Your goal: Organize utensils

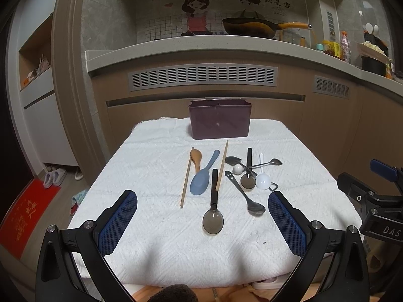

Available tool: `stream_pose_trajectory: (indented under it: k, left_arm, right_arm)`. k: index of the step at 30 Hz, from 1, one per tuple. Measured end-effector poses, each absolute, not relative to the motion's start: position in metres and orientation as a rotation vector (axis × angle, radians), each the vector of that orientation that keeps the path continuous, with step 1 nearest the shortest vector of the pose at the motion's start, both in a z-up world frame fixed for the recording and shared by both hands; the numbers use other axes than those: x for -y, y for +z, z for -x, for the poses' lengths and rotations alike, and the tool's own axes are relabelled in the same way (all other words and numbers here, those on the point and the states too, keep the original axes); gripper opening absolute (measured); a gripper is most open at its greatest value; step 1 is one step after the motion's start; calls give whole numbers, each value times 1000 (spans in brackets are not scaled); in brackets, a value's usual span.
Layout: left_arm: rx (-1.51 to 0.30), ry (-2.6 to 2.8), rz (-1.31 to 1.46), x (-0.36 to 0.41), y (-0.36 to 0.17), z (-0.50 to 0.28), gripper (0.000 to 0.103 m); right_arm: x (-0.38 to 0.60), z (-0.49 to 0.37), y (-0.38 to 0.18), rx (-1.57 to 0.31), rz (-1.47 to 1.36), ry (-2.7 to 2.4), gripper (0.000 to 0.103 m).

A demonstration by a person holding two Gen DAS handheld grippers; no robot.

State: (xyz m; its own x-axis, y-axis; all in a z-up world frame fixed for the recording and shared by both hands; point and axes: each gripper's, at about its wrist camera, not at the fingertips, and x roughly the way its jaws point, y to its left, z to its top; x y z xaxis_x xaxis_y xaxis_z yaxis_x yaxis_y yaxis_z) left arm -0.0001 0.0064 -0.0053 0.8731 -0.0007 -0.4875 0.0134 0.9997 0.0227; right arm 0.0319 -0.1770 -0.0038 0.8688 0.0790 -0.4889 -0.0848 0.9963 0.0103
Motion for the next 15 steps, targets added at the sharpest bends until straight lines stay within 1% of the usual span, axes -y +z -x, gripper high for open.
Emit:
stream_pose_trajectory:
  k: [15]
  left_arm:
    - [-511,-7,-27,-6,-4,-1,103]
  right_arm:
    - [177,-32,-4,-512,10,85,102]
